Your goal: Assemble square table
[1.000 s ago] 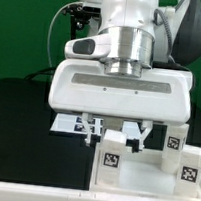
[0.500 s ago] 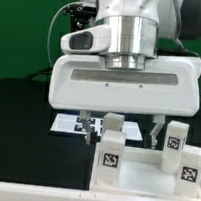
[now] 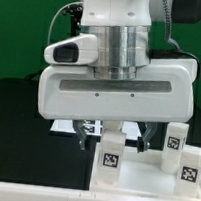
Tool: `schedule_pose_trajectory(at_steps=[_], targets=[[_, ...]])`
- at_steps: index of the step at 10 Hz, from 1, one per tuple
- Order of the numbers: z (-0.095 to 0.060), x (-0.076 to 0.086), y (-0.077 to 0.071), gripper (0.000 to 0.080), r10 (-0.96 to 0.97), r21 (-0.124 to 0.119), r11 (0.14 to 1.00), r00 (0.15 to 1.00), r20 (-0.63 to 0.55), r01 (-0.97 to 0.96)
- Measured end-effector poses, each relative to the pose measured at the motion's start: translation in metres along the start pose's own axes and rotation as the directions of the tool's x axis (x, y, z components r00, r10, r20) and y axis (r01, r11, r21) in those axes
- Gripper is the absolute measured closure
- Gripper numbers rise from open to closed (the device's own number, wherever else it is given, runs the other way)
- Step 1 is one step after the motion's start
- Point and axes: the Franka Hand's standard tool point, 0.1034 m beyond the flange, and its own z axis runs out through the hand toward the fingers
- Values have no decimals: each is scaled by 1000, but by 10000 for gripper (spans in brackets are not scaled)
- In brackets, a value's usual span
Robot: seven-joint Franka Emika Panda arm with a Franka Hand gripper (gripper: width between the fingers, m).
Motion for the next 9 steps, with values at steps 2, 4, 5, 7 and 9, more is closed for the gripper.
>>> schedule_pose_trajectory(at_steps=[2, 4, 5, 7, 9], targets=[[0, 0, 0, 444, 13, 0, 1000, 1000, 0, -13], [0, 0, 0, 514, 130, 1, 991, 991, 1, -130], [1, 0, 0, 514, 203, 2, 979, 979, 1, -203], [2, 1, 0, 514, 393, 14, 920, 919, -32, -393], [3, 4, -8, 514, 614, 35, 789, 786, -73, -613]])
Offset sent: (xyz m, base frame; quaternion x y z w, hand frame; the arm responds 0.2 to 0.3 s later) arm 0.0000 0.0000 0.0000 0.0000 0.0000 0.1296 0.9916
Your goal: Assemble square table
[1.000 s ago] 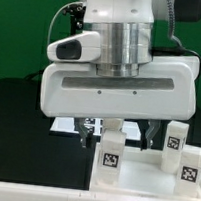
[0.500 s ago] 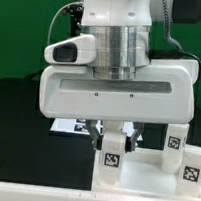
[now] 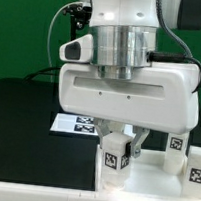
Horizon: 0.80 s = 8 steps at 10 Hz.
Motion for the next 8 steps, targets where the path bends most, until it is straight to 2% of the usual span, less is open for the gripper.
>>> schedule_pose_trajectory(at_steps=[2, 5, 6, 7, 8], targets=[[0, 0, 0, 514, 279, 6, 960, 960, -11, -279], [1, -3, 0, 514, 608, 30, 793, 794, 4, -608], [1, -4, -1, 514, 659, 30, 752, 752, 7, -659], [2, -4, -1, 514, 656, 29, 754, 755, 7, -656], [2, -4, 0, 417, 636, 29, 772, 772, 7, -636]])
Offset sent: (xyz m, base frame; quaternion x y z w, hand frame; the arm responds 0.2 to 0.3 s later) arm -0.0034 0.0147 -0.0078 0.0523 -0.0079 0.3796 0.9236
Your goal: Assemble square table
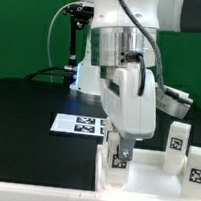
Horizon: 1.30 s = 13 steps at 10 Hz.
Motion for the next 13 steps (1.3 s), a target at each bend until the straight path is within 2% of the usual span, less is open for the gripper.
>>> schedule_pose_trajectory(at_steps=[1, 2, 3, 5, 7, 8, 10, 11, 12, 13], targets=[[0, 0, 0, 281, -55, -1, 998, 998, -1, 55], [0, 0, 1, 281, -217, -9, 976, 976, -2, 217], [1, -3, 2, 177, -356, -26, 934, 935, 3, 356], [1, -9, 4, 158, -538, -32, 843, 843, 8, 538], [2, -7, 4, 151, -642, -33, 766, 766, 12, 642], [2, -7, 4, 150, -714, -34, 699, 700, 14, 714], [-3, -6, -1, 150, -909, -64, 413, 416, 25, 908], [-5, -2, -4, 150, -959, -62, 279, 281, 26, 958], [-7, 1, -6, 150, -974, -61, 224, 226, 21, 973], [-6, 1, -6, 150, -973, -61, 228, 230, 21, 972]])
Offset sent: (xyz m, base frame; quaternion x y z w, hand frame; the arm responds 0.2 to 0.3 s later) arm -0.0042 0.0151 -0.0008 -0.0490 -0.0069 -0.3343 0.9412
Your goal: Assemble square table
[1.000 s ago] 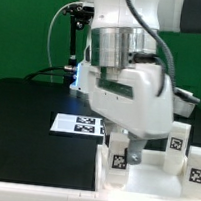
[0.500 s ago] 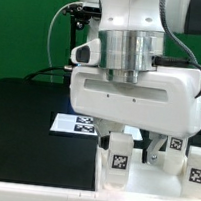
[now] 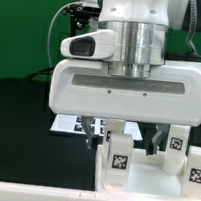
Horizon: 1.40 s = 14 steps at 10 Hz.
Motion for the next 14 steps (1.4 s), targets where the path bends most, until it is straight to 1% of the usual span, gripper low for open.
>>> schedule_pose_trajectory(at_steps=[1, 2, 3, 4, 5, 7, 8, 9, 10, 11, 12, 13, 14], targets=[[0, 0, 0, 277, 25, 0, 1000, 1000, 1, -25], [1, 0, 0, 277, 24, 0, 1000, 1000, 1, -24], [1, -1, -1, 416, 74, 3, 997, 997, 1, -74], [1, 0, 2, 512, 169, 1, 986, 986, 1, -169], [1, -1, 3, 512, 247, 0, 969, 969, 1, -247], [1, -1, 4, 512, 503, -8, 864, 864, -1, -503], [2, -2, 5, 512, 635, -5, 772, 772, 5, -635], [3, -2, 6, 512, 748, 3, 663, 663, 13, -748], [3, -2, 7, 512, 861, 10, 507, 507, 26, -862], [3, -3, 8, 512, 930, 14, 365, 366, 42, -931], [3, -3, 10, 512, 965, 19, 254, 255, 64, -967], [3, -3, 10, 512, 977, 16, 204, 204, 66, -979], [3, -4, 10, 512, 980, 14, 184, 185, 67, -983]])
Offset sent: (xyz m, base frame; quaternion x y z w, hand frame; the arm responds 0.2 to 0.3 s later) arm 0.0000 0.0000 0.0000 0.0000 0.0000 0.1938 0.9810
